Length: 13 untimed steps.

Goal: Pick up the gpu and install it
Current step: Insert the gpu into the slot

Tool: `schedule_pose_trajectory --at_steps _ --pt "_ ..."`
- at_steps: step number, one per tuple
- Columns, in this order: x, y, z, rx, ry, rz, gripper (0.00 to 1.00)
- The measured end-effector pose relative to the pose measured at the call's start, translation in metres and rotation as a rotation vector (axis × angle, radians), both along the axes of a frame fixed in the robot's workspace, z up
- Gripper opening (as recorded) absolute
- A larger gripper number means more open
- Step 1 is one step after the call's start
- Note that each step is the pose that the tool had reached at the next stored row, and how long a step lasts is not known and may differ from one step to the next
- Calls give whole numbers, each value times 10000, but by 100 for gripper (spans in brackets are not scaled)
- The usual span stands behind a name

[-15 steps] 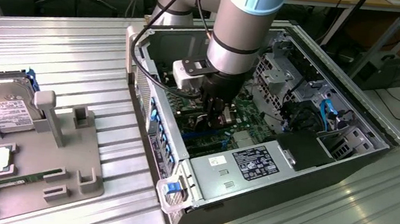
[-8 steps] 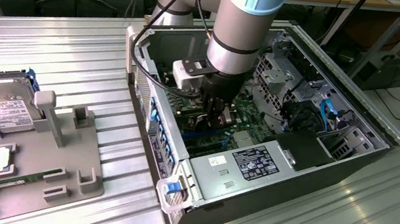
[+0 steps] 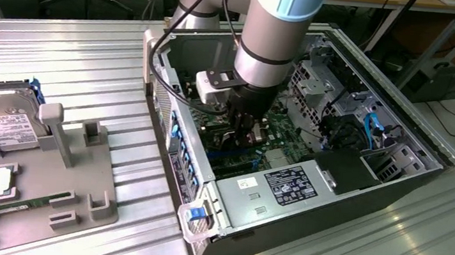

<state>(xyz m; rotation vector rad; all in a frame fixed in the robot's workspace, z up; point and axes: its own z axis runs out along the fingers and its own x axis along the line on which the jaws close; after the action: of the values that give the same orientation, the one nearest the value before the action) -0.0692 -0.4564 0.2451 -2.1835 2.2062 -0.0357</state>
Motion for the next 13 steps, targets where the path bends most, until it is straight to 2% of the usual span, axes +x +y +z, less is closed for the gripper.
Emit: schedule_pose_trajectory --at_steps 4,13 --pt "0 0 -28 31 0 -1 27" --pt "0 0 -31 34 0 -1 27"
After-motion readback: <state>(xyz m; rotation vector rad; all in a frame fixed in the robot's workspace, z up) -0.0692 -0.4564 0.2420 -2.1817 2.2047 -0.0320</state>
